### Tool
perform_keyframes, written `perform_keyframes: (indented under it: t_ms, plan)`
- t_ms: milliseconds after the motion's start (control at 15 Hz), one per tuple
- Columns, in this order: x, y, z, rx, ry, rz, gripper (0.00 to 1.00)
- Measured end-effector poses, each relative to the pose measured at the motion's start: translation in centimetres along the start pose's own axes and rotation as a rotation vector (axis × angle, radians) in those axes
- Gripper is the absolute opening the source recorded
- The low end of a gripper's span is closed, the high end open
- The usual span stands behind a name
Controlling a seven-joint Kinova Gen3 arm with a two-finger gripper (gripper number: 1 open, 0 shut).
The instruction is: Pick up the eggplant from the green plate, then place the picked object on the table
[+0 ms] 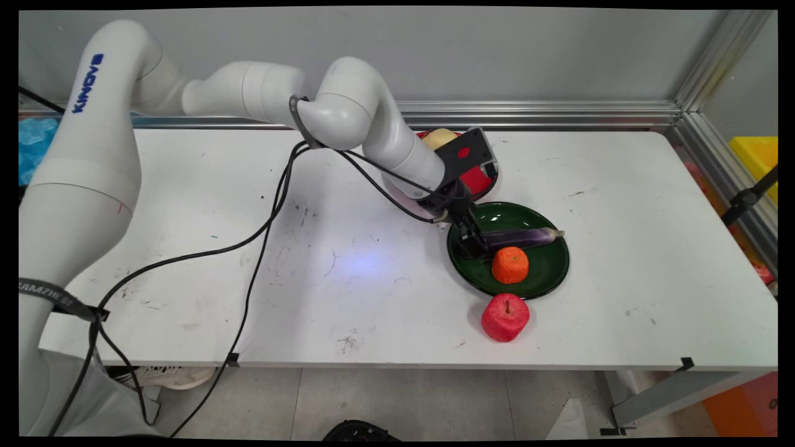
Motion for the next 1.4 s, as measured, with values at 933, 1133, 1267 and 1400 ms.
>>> perform_keyframes:
  t_ms: [933, 1133, 1267, 1400]
  plan:
    - [-0.9, 0.9, 0.3, -0.023, -0.006, -0.035, 0.0]
    - [-0.1, 0.6, -0.8, -0.032, 0.008, -0.03, 0.0]
    - [0.5, 0.1, -1.9, -0.037, 0.017, -0.024, 0.0]
    - [0.8, -0.4, -3.2, -0.036, 0.015, -0.019, 0.0]
